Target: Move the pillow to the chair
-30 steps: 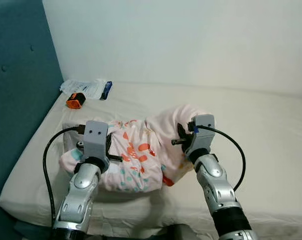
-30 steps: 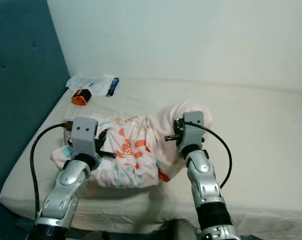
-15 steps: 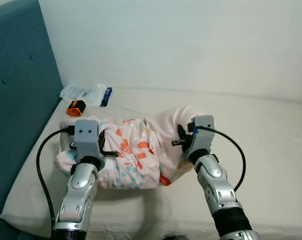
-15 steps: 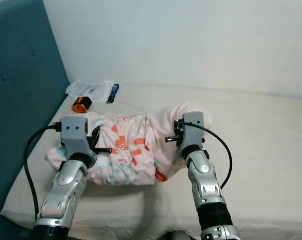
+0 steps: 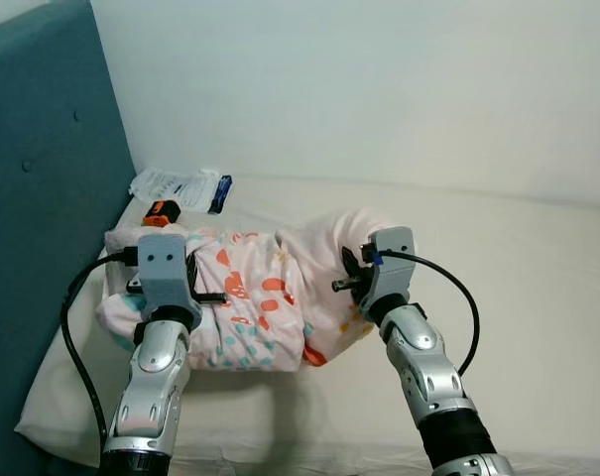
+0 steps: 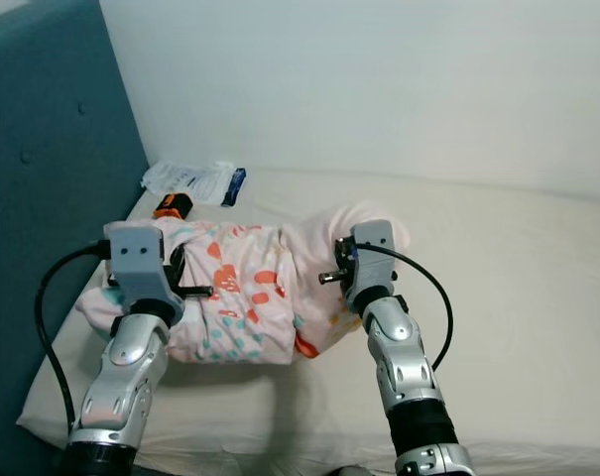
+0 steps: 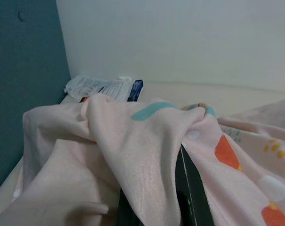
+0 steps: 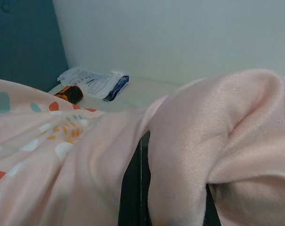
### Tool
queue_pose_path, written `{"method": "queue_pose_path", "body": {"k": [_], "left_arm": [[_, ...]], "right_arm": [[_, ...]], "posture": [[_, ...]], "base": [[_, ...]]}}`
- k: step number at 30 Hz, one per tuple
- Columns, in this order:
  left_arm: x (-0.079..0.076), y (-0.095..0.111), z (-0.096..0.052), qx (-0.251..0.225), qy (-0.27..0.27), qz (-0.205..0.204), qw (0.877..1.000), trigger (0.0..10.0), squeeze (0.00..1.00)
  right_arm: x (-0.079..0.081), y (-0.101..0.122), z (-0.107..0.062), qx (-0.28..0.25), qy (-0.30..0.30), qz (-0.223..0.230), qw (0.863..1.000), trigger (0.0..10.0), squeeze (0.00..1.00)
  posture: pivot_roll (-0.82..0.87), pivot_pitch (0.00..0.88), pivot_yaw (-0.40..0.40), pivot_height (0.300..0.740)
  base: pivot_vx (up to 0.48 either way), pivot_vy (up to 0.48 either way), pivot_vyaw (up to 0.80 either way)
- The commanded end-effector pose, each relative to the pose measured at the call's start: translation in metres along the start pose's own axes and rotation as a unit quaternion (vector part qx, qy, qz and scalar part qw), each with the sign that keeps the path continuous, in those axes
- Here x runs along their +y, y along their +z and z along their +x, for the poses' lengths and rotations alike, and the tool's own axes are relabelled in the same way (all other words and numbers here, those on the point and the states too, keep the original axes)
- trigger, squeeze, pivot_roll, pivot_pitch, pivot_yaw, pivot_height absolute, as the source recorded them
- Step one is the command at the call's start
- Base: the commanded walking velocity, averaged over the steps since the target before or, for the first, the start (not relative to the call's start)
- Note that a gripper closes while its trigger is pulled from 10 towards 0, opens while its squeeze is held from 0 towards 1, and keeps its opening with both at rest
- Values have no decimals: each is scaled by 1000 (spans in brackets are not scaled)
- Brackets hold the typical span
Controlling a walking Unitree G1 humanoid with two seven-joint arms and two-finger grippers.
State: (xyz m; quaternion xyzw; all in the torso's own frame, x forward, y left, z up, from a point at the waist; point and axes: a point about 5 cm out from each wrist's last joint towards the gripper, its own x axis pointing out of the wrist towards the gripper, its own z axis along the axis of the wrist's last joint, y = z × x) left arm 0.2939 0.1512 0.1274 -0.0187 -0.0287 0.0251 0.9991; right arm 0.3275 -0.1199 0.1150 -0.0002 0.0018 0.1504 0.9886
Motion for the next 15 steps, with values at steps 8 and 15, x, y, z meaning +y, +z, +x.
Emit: {"method": "queue_pose_path", "body": {"k": [8, 15], "left_arm": [[-13, 5, 1, -14, -26, -7, 1000, 10000, 0], [-13, 1, -1, -12, -38, -26, 999, 10000, 0]], "right_arm": [[11, 5, 1, -11, 33, -5, 999, 10000, 0], [10, 2, 1, -4, 26, -5, 1000, 10000, 0]], "posture": [[30, 0, -105, 708], [29, 0, -108, 713]], "base": [[0, 0, 0], [0, 0, 0]]}}
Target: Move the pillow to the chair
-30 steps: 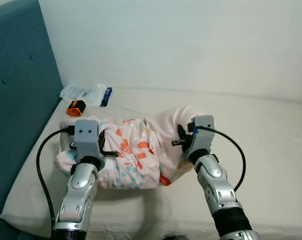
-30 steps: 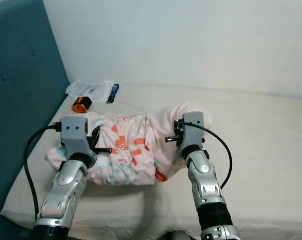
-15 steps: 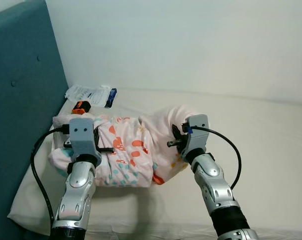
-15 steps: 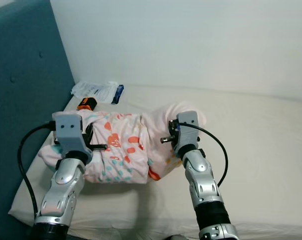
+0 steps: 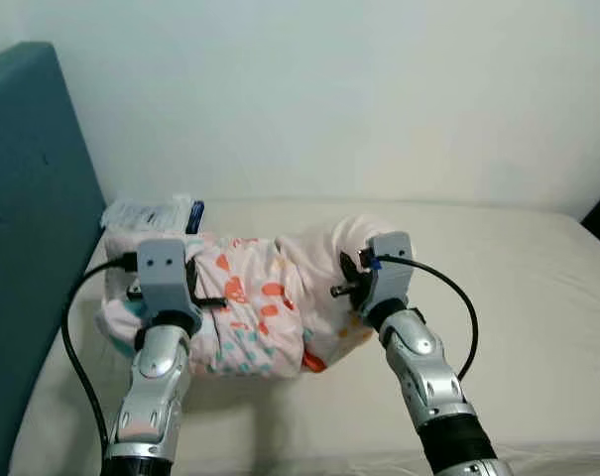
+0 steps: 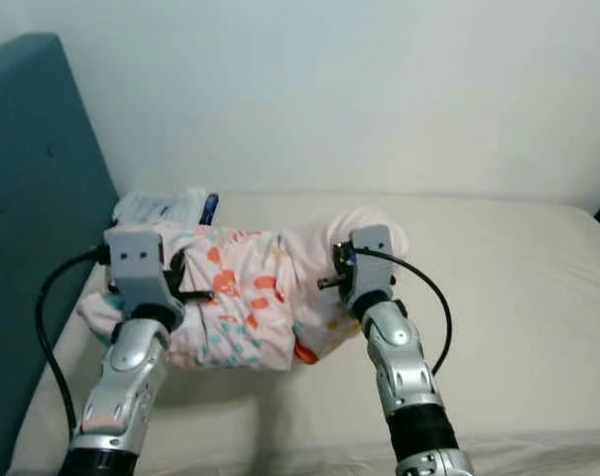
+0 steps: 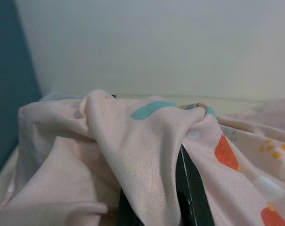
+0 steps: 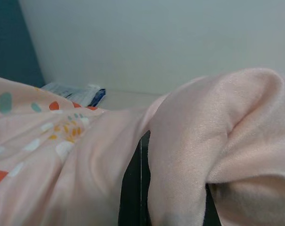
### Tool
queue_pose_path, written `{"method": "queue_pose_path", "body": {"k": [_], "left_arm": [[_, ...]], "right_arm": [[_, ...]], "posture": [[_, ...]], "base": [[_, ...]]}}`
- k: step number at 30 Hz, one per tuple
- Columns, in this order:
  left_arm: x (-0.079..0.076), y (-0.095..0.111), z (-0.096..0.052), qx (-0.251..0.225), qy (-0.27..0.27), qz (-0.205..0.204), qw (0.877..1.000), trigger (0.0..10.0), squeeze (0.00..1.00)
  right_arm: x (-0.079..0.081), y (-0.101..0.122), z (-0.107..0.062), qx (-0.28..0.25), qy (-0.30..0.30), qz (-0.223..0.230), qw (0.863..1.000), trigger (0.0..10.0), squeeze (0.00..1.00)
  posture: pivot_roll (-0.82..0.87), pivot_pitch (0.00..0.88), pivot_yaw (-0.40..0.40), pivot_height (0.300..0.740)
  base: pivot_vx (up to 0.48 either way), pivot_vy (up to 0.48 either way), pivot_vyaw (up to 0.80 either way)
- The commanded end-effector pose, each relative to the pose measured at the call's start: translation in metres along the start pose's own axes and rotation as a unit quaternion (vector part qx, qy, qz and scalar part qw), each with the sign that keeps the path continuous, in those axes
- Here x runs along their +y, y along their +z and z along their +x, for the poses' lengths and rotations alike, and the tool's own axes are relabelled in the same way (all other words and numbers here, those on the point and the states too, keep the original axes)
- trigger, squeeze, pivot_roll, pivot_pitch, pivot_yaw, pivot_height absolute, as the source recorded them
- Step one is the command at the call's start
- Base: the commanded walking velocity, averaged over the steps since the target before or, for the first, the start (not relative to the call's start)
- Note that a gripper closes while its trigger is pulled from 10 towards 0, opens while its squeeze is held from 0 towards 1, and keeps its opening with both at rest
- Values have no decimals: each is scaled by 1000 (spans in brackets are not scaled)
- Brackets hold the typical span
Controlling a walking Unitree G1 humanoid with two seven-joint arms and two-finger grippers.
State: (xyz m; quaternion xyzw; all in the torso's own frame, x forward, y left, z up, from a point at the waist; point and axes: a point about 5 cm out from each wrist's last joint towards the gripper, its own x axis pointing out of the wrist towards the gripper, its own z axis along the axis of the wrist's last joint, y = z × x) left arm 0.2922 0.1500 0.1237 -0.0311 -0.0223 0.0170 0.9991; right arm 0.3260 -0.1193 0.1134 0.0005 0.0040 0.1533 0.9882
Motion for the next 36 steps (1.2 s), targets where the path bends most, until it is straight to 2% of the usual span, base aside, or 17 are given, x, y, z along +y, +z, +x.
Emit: {"method": "queue_pose_path", "body": {"k": [1, 5, 8, 14, 36], "left_arm": [[-11, 2, 0, -16, -32, -15, 999, 10000, 0], [-10, -6, -2, -3, -28, 14, 1000, 10000, 0], [-9, -28, -9, 39, -39, 48, 997, 10000, 0], [-9, -43, -17, 70, -51, 74, 994, 10000, 0], [-14, -54, -21, 74, -58, 93, 991, 10000, 0]], "right_arm": [[9, -2, 2, 7, 21, -6, 1000, 10000, 0], [6, -12, 0, 28, 11, 5, 1000, 10000, 0], [1, -33, -3, 71, -12, 14, 997, 10000, 0], [4, -47, -6, 100, -1, 5, 995, 10000, 0], [5, -46, -4, 85, -6, -1, 996, 10000, 0]], "posture": [[32, 0, -110, 713], [35, 0, -110, 713], [31, 0, -106, 713], [36, 0, -112, 713], [38, 0, -110, 713]], "base": [[0, 0, 0], [0, 0, 0], [0, 0, 0], [0, 0, 0], [0, 0, 0]]}}
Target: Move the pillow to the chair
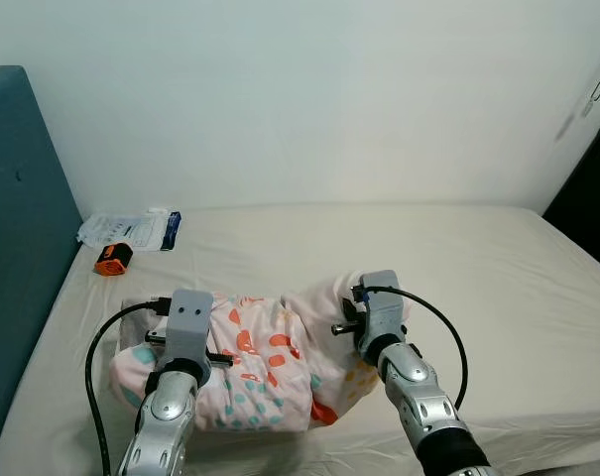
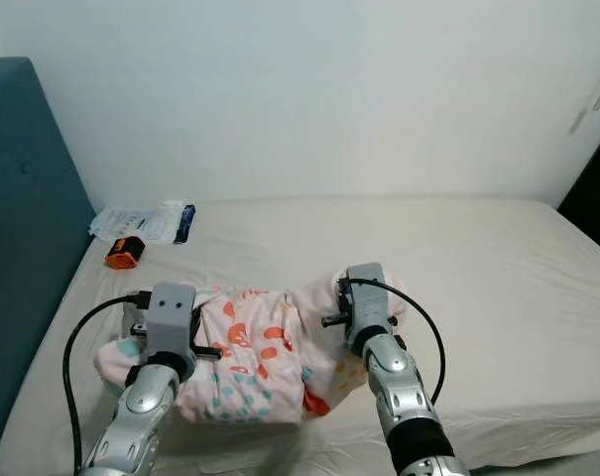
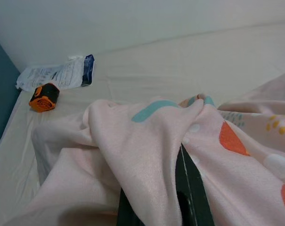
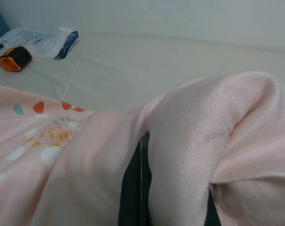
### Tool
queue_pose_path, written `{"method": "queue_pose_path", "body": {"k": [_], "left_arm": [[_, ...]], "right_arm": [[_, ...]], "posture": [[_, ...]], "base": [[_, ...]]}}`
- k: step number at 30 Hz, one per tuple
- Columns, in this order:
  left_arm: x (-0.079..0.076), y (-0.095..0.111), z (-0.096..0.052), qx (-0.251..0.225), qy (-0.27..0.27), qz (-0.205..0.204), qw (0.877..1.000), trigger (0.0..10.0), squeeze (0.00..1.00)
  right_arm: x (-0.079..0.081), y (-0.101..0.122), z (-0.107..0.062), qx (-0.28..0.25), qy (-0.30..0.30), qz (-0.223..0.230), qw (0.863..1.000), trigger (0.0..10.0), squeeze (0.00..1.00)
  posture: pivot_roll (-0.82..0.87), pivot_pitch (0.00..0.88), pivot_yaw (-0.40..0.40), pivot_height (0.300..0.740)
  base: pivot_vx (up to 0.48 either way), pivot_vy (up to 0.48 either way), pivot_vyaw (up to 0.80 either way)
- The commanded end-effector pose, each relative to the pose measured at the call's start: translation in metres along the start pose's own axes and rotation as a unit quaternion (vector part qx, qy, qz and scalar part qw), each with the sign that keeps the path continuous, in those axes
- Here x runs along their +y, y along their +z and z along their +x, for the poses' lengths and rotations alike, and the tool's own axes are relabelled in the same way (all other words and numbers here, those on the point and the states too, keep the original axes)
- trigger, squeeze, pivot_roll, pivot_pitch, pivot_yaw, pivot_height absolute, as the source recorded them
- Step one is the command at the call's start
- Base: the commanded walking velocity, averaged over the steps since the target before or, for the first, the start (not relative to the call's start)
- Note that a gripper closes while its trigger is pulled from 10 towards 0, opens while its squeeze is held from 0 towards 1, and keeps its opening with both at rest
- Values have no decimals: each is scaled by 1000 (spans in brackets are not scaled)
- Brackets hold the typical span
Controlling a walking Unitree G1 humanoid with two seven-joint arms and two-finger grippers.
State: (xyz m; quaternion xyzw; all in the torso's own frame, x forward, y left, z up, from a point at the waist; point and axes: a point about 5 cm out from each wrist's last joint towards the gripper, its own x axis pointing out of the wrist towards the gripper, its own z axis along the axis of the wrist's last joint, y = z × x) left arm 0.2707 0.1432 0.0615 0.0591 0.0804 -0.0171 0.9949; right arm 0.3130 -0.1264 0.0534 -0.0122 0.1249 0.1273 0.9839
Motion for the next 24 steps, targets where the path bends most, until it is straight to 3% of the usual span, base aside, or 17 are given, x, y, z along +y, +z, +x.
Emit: {"method": "queue_pose_path", "body": {"k": [1, 24], "left_arm": [[-10, 10, 3, -30, -21, 6, 999, 10000, 0], [-11, 9, 3, -31, -20, -5, 999, 10000, 0]], "right_arm": [[8, 16, 6, -37, 18, -8, 999, 10000, 0], [8, 14, 5, -39, 20, -8, 999, 10000, 0]], "posture": [[37, 0, -109, 713], [38, 0, -109, 713]], "base": [[0, 0, 0], [0, 0, 0]]}}
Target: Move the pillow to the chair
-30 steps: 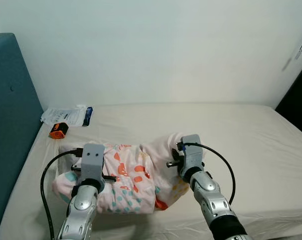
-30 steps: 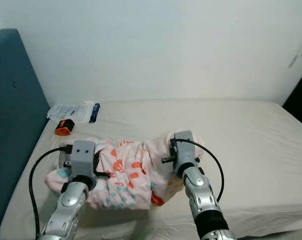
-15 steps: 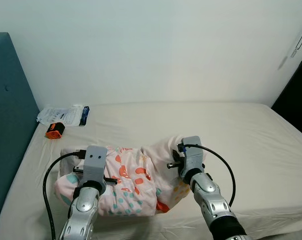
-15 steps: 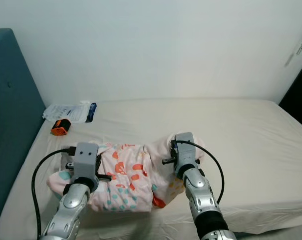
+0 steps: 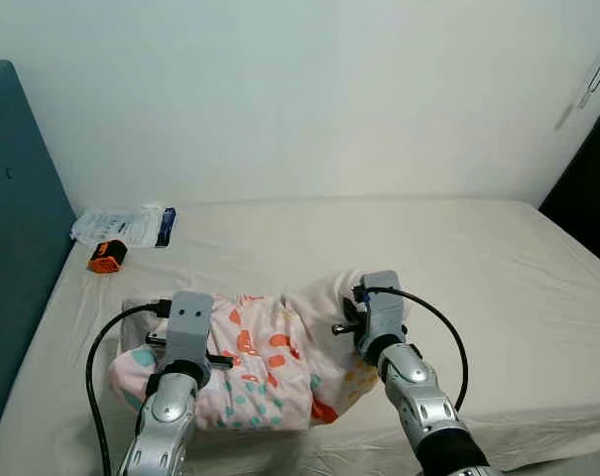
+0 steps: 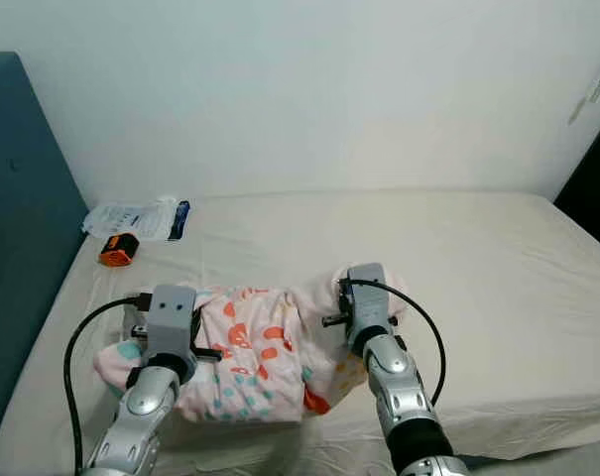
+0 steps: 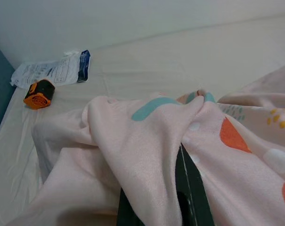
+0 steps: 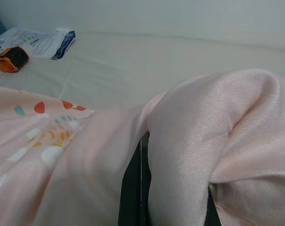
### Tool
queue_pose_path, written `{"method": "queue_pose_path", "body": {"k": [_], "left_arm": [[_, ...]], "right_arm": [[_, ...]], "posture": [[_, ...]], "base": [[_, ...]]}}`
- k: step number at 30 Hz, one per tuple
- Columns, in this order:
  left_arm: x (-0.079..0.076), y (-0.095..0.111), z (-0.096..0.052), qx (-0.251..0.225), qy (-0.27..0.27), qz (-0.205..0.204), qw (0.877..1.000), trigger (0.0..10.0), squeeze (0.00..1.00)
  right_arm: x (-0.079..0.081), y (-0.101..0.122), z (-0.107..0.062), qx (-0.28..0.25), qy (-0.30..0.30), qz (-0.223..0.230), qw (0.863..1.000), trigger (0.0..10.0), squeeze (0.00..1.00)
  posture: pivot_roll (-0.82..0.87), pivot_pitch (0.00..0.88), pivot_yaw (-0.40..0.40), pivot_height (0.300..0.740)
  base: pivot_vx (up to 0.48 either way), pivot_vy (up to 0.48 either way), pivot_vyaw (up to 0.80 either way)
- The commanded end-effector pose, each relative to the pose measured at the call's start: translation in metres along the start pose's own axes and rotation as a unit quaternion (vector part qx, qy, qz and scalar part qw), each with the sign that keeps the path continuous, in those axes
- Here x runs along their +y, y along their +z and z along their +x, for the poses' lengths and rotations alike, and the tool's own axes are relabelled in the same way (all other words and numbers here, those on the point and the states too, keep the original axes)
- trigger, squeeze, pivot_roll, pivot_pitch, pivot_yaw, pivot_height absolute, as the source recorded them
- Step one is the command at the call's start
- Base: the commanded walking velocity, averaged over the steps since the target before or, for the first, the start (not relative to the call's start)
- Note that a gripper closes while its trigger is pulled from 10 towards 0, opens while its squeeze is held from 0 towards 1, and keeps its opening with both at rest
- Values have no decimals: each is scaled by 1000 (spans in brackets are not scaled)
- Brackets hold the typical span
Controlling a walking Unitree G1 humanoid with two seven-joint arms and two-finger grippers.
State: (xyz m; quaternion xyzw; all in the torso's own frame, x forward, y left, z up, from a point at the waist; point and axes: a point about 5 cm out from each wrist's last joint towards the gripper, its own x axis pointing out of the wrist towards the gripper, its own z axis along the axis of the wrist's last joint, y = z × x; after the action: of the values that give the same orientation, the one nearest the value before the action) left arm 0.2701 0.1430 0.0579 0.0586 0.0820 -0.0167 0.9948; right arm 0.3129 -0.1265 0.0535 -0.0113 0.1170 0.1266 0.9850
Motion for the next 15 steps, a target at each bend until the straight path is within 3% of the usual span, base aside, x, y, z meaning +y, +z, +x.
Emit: {"method": "queue_pose_path", "body": {"k": [1, 15], "left_arm": [[-10, 12, 3, -32, -20, -4, 999, 10000, 0], [-8, 11, 4, -30, -13, -12, 999, 10000, 0]], "right_arm": [[8, 13, 6, -31, 21, -8, 999, 10000, 0], [9, 13, 6, -31, 22, -7, 999, 10000, 0]], "posture": [[38, 0, -109, 713], [39, 0, -108, 713]], "base": [[0, 0, 0], [0, 0, 0]]}}
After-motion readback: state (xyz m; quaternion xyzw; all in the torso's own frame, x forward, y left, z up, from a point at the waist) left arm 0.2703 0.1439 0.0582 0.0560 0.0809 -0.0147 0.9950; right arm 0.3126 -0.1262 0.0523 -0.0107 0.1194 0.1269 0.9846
